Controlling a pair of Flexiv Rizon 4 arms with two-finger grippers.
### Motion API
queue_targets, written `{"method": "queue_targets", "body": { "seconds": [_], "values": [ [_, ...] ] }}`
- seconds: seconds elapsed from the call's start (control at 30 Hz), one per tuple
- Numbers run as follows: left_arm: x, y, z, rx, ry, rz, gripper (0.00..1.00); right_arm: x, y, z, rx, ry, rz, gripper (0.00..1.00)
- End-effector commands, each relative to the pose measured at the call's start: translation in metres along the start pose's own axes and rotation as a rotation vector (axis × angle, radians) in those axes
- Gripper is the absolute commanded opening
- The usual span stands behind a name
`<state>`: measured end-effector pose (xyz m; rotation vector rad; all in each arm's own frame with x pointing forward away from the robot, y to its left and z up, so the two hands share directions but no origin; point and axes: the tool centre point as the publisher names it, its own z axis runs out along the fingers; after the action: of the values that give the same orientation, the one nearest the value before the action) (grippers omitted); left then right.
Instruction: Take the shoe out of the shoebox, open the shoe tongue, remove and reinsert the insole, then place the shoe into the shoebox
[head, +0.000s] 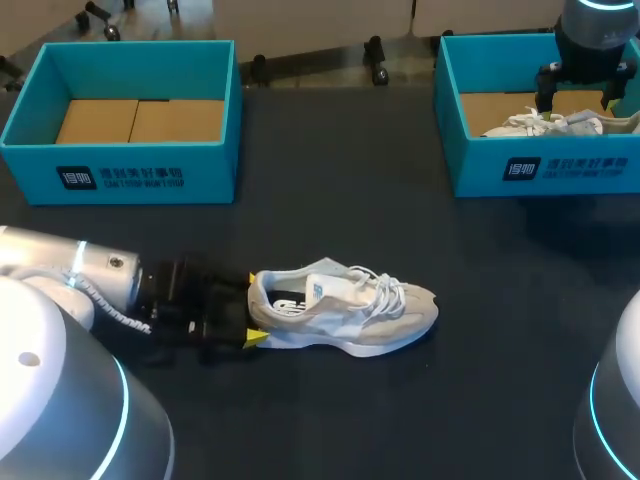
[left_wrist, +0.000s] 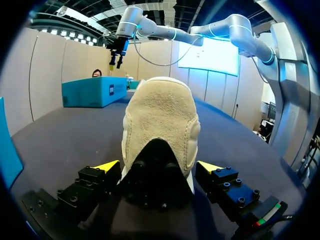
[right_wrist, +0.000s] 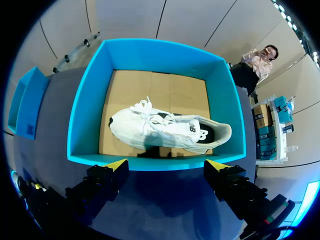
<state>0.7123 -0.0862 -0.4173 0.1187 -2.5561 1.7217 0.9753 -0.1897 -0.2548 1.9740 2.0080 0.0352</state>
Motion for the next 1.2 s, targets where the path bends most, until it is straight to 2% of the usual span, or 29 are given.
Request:
{"method": "queue_targets", "body": {
  "seconds": [0.03,0.47,0.5,0.53,0.63,0.67,1.2],
  "values": [
    [-0.002,-0.003,0.006,0.002,-0.009,0.000,1.00,0.000,-0.001,0.000,-0.002,0.000,0.001,1.00],
    [-0.006,0.004,0.012,-0.031,0.006,0.006,1.00,0.000,-0.001,0.000,-0.002,0.000,0.001,1.00],
    [-0.006,0.004,0.012,-0.033,0.008,0.006,0.73,0.000,-0.001,0.000,-0.002,0.000,0.001,1.00],
    [-0.006,0.004,0.012,-0.034,0.009,0.007,0.52,0.000,-0.001,0.000,-0.002,0.000,0.001,1.00],
    [-0.007,0.003,0.011,-0.036,0.017,0.011,0.02,0.000,-0.001,0.000,-0.002,0.000,0.001,1.00],
    [-0.008,0.003,0.010,-0.037,0.019,0.012,0.00,0.000,-0.001,0.000,-0.002,0.000,0.001,1.00],
    [-0.021,0.006,-0.008,-0.048,0.025,0.007,0.00,0.000,-0.001,0.000,-0.002,0.000,0.001,1.00]
  ]
}}
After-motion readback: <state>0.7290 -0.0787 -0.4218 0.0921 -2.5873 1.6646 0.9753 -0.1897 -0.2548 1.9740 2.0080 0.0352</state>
